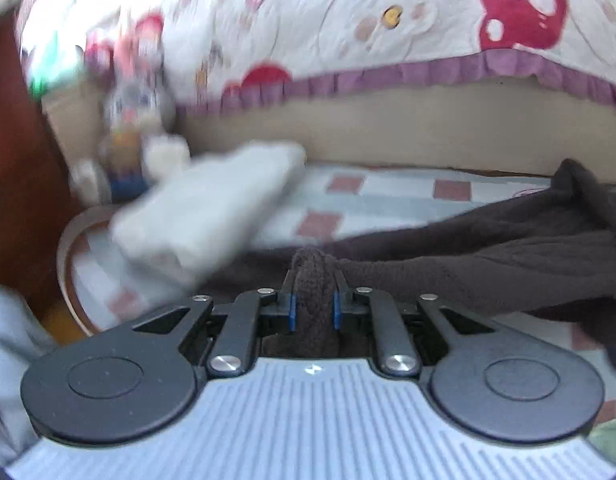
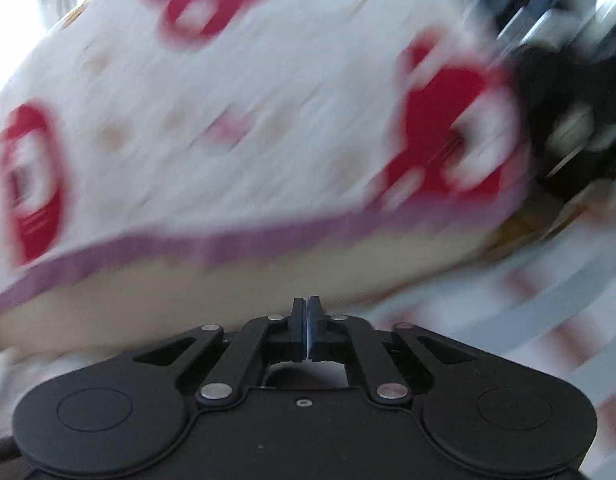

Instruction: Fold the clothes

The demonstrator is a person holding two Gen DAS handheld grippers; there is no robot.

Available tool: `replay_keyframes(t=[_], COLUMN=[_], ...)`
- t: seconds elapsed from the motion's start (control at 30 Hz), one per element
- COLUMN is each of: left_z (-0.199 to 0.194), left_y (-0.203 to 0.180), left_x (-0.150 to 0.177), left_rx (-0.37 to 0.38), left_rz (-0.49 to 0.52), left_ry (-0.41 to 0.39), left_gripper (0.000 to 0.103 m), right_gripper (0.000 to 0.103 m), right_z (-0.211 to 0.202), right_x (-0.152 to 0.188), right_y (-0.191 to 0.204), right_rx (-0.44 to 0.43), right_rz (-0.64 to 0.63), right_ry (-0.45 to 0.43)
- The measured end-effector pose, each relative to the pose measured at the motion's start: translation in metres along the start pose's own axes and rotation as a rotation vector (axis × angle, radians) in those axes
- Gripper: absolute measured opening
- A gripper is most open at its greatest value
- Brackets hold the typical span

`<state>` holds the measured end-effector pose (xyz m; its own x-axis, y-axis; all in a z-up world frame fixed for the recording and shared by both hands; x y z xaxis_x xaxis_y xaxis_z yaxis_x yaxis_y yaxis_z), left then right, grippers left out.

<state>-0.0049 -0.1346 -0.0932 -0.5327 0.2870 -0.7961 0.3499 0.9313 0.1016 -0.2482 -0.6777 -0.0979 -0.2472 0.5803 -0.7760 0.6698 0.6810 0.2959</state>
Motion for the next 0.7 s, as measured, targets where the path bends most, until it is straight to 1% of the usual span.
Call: replay_keyframes(t=[0.03,0.07,0.1,0.13,0.2,0.23,0.27,0.3,0.37,0.4,0.43,0.47,0.53,0.57,0.6,0.63,0.67,0.7], left_z=[0.004,0.006,0.007,0.008,0.008,0.006,0.004,0.003,0.001,0.0,0.001,0.004,0.017,0.022,0.027,0.031,0.034,0.035], left_y=[-0.001,-0.004,-0.007,-0.011,-0.018,-0.019,-0.017,-0.013,-0.005,-0.003,-0.002,-0.001,0.0,0.001,0.005,0.01,0.016,0.02], left_x=[0.007,0.013,0.018,0.023,0.031,0.032,0.032,0.031,0.029,0.029,0.029,0.033,0.044,0.05,0.055,0.06,0.065,0.067], left_rx=[0.013,0.023,0.032,0.042,0.057,0.06,0.071,0.089,0.124,0.131,0.128,0.139,0.187,0.211,0.242,0.281,0.319,0.331], left_rz=[-0.014,-0.017,-0.009,-0.001,0.01,0.009,-0.013,-0.055,-0.138,-0.157,-0.153,-0.173,-0.253,-0.293,-0.362,-0.455,-0.549,-0.583], left_ry=[0.021,0.036,0.047,0.058,0.077,0.083,0.094,0.11,0.142,0.152,0.157,0.181,0.265,0.308,0.34,0.362,0.383,0.389], left_gripper=[0.015,0.014,0.014,0.014,0.015,0.015,0.015,0.015,0.014,0.015,0.015,0.014,0.014,0.014,0.014,0.014,0.014,0.014], right_gripper=[0.015,0.021,0.037,0.049,0.049,0.055,0.059,0.061,0.06,0.06,0.06,0.06,0.061,0.061,0.062,0.061,0.061,0.061], right_z=[0.01,0.023,0.031,0.038,0.037,0.037,0.038,0.04,0.043,0.043,0.044,0.044,0.048,0.058,0.067,0.078,0.088,0.092], right_x=[0.011,0.025,0.035,0.046,0.068,0.082,0.095,0.107,0.131,0.136,0.14,0.144,0.156,0.161,0.165,0.172,0.177,0.173], right_y=[0.01,0.028,0.044,0.059,0.085,0.096,0.1,0.104,0.113,0.119,0.126,0.133,0.141,0.14,0.138,0.135,0.131,0.126], right_rx=[-0.085,-0.163,-0.21,-0.256,-0.226,-0.169,-0.156,-0.144,-0.12,-0.167,-0.217,-0.266,-0.269,-0.236,-0.202,-0.157,-0.119,-0.11], right_rz=[0.014,-0.001,-0.057,-0.114,-0.365,-0.555,-0.647,-0.737,-0.917,-0.916,-0.912,-0.908,-1.01,-1.051,-1.092,-1.117,-1.135,-1.106], right_ry=[0.075,0.177,0.243,0.307,0.307,0.271,0.274,0.277,0.283,0.299,0.316,0.332,0.305,0.294,0.284,0.302,0.326,0.327])
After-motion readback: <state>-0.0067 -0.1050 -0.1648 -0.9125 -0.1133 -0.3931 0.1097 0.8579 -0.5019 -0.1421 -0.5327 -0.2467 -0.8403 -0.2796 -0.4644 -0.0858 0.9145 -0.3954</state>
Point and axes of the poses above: each gripper's, at about its wrist camera, not at the fingertips, and z roughly the way its jaws point, y to its left, x to its underside, the point moved 7 cm from there along z, roughly the way its jaws point, and after that the axes turned 4 degrees about x, right-handed, at the moved point
